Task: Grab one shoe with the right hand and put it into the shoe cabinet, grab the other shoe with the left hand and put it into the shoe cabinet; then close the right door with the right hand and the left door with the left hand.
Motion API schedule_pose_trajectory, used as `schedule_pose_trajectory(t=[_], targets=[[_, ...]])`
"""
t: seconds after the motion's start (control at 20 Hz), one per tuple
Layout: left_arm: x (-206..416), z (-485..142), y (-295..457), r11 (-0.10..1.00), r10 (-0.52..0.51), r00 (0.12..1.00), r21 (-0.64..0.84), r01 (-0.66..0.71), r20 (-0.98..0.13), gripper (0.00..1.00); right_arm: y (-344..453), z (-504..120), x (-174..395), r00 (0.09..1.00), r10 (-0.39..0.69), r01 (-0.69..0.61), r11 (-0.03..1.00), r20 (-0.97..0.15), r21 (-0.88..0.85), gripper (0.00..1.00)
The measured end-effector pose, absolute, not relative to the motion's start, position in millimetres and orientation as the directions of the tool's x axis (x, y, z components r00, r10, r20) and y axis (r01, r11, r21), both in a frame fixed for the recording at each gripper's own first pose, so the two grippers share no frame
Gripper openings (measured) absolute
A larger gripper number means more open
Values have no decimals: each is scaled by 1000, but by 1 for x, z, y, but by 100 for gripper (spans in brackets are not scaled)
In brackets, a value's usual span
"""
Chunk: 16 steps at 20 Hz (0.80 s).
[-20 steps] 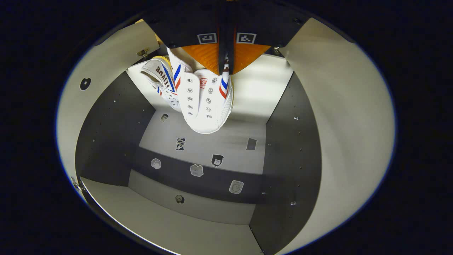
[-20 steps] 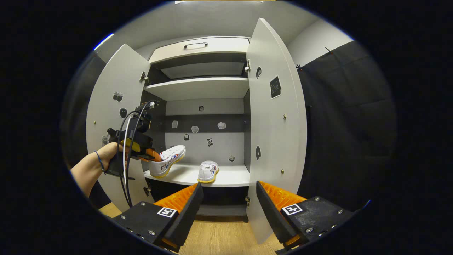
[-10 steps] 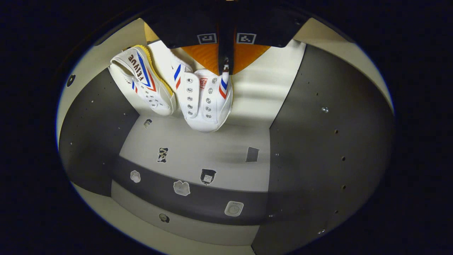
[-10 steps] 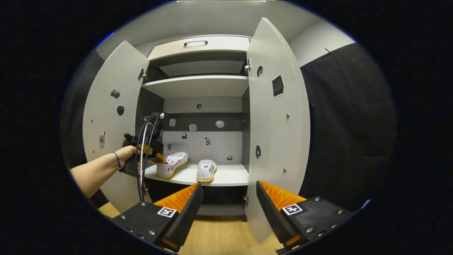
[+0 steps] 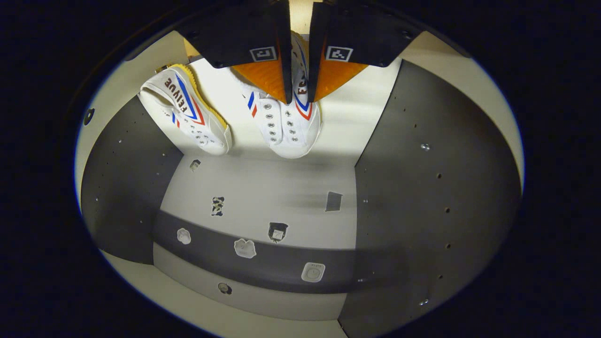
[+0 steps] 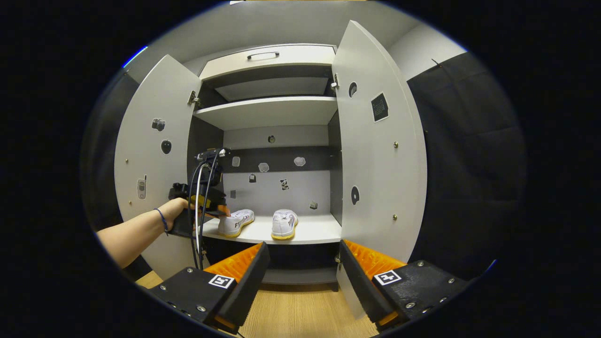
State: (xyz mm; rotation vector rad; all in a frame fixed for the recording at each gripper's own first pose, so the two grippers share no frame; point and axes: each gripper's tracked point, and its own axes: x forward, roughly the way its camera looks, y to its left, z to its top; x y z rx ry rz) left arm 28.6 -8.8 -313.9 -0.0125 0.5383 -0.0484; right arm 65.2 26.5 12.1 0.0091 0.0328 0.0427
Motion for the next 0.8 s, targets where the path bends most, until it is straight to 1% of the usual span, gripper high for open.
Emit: schedule_pose_trajectory(t=[0.05,0.1,0.15,0.2,0.25,0.3,0.4,0.45,0.5,0.55,0.6,0.65,0.7,0.75,0.8], targets=[[23,-302,-10,999,-54,874,-20,51,-484,27,27,13,63,999,45,-45,999,-30,14,92],[14,-289,-13,998,-60,890,-14,60,-452,31,26,14,62,999,47,-46,999,-28,19,92],[5,-274,-16,998,-64,905,-5,68,-421,43,25,15,61,998,50,-50,998,-27,23,92],[-6,-260,-19,997,-72,919,2,79,-388,49,24,17,58,998,54,-54,998,-26,25,92],[-17,-247,-22,996,-81,930,8,90,-359,48,22,18,55,998,56,-56,998,-24,24,92],[-30,-235,-23,995,-86,939,16,97,-332,55,20,19,52,998,59,-58,998,-23,22,92],[-56,-211,-25,995,-87,958,30,99,-275,54,15,22,43,998,63,-63,998,-17,22,92],[-69,-199,-26,994,-88,965,37,100,-246,67,12,23,38,998,62,-61,998,-15,23,92],[-81,-189,-26,993,-90,970,50,104,-225,77,7,23,34,998,58,-58,998,-15,23,92],[-97,-182,-28,992,-91,974,62,106,-207,82,2,24,30,998,55,-54,998,-16,23,92],[-110,-174,-27,992,-89,978,69,104,-188,87,-4,24,27,999,47,-47,999,-15,22,92],[-120,-166,-30,992,-98,981,67,110,-170,84,-11,25,23,999,37,-36,999,-14,18,93],[-131,-160,-32,991,-103,984,64,114,-148,87,-19,25,19,1000,24,-24,1000,-11,13,92],[-142,-155,-33,991,-105,986,64,114,-129,92,-27,26,15,1000,7,-7,1000,-7,10,92],[-152,-152,-32,992,-103,988,65,111,-114,94,-35,26,11,1000,-9,9,1000,-6,9,93]])
